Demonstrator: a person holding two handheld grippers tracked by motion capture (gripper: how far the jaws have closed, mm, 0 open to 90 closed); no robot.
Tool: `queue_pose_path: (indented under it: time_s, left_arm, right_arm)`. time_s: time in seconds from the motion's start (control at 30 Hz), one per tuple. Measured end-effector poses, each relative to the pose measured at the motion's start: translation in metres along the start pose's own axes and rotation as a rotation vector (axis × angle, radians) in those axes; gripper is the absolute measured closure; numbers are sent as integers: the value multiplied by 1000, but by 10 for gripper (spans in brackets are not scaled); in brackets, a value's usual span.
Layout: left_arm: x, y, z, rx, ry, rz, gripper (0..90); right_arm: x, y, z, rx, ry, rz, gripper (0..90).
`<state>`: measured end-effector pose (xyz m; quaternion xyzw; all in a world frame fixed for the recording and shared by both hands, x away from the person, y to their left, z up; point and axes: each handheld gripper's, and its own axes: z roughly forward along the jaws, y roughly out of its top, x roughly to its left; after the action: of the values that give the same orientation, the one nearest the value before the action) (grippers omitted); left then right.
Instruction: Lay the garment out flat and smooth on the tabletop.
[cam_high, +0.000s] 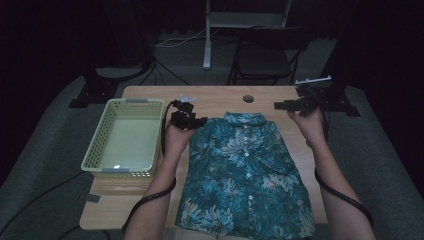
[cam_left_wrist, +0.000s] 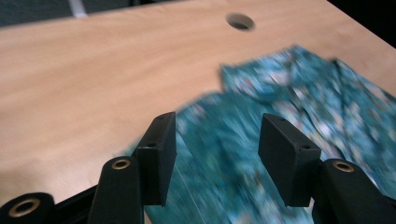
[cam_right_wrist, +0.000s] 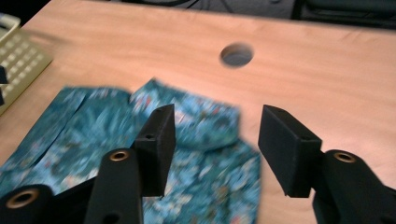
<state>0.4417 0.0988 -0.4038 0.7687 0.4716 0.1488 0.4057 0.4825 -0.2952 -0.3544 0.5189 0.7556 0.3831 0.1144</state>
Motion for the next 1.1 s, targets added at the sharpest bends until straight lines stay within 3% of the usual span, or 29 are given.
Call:
queue_pose_path:
  time_s: [0.23,0.33,0.4,0.5,0.6,0.8,0.93,1.1]
  left_arm:
    - [-17,-40,-27,-53,-58,36,388]
    - [-25,-57,-38,-39,-51,58,310]
    - [-31,-67,-46,-39,-65,72,309]
    - [-40,-85,-57,-48,-88,91,309]
    - [-47,-101,-62,-37,-121,97,309]
    - [-51,-123,-54,49,-143,114,310]
    - [-55,-130,-44,104,-129,131,311]
    - [-56,-132,-34,136,-126,115,321]
  right_arm:
    - [16,-49,4,40,114,-13,405]
    - [27,-69,7,91,135,-44,384]
    - [32,-80,10,130,149,-73,379]
    - [41,-95,11,144,156,-93,387]
    - [49,-108,11,146,139,-129,412]
    - [55,-126,22,202,87,-180,439]
    - [53,-132,35,254,-12,-216,436]
    - [51,-129,40,249,-61,-263,433]
